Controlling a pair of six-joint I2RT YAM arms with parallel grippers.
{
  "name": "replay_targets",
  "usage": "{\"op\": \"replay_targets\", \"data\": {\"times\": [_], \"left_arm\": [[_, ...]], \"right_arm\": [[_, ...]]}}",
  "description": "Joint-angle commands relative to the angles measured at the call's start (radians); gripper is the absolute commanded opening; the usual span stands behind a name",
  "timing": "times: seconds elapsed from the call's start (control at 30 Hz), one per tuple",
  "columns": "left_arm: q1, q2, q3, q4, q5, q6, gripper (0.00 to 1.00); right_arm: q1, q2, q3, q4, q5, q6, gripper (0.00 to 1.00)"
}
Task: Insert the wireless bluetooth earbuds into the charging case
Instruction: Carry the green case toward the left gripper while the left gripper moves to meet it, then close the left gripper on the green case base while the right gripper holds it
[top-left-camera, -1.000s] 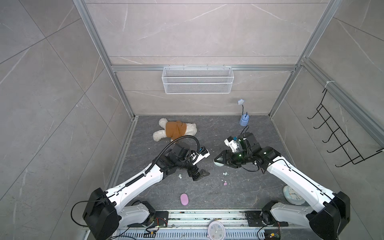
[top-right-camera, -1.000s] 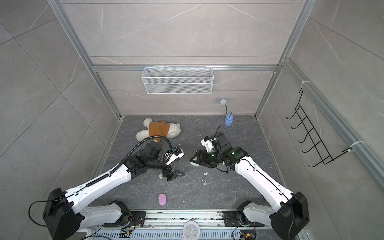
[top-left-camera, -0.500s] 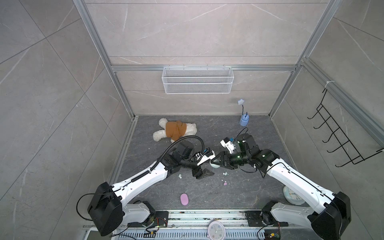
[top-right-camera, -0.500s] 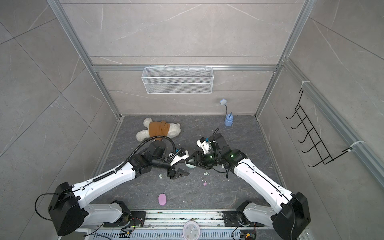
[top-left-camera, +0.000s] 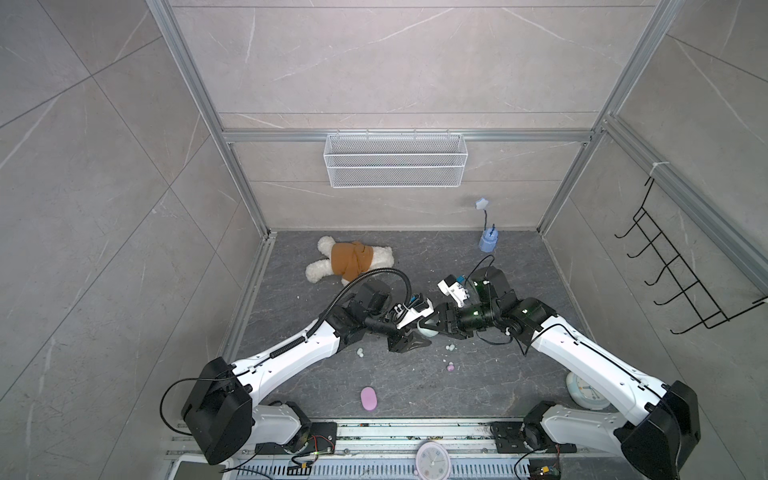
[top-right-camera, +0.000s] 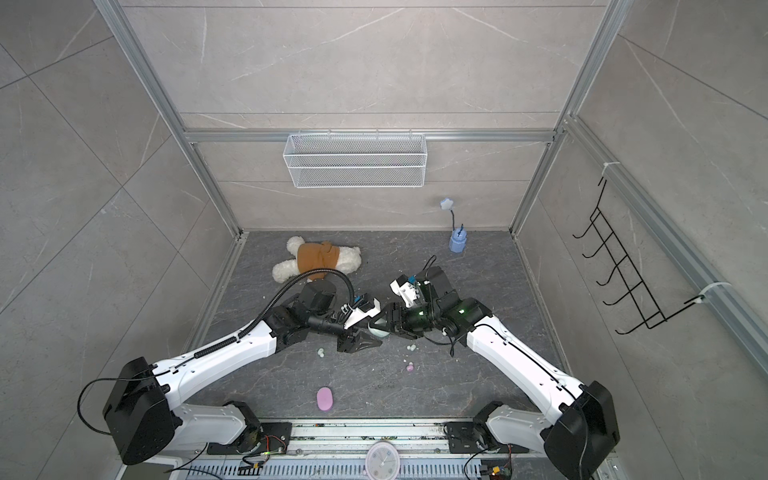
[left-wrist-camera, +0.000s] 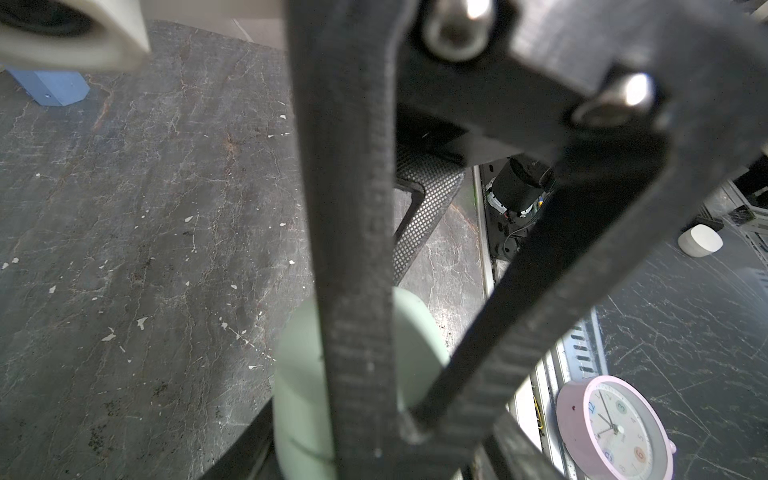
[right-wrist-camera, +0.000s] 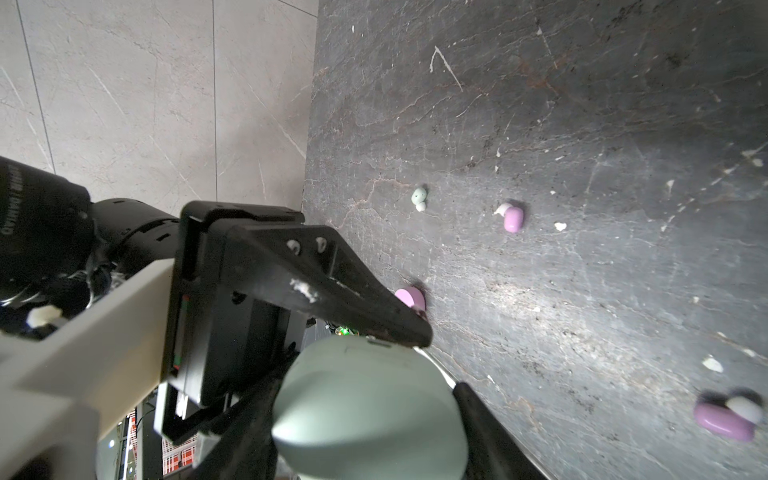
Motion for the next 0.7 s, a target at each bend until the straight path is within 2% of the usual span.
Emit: {"op": "replay_targets", "data": {"times": [0.0,0.67], "left_arm": [[-0.012,0.005,0.048,0.04,0.049,0.004,0.53],[-0.027,0.003,0.037,0.066,0.052,0.027,0.49]], "right_arm": [[0.008,0.008,0.007,0.018,-0.011,-0.009,0.61],[0.008,0.014,0.016,0.02,-0.031,-0.009,0.62]]}}
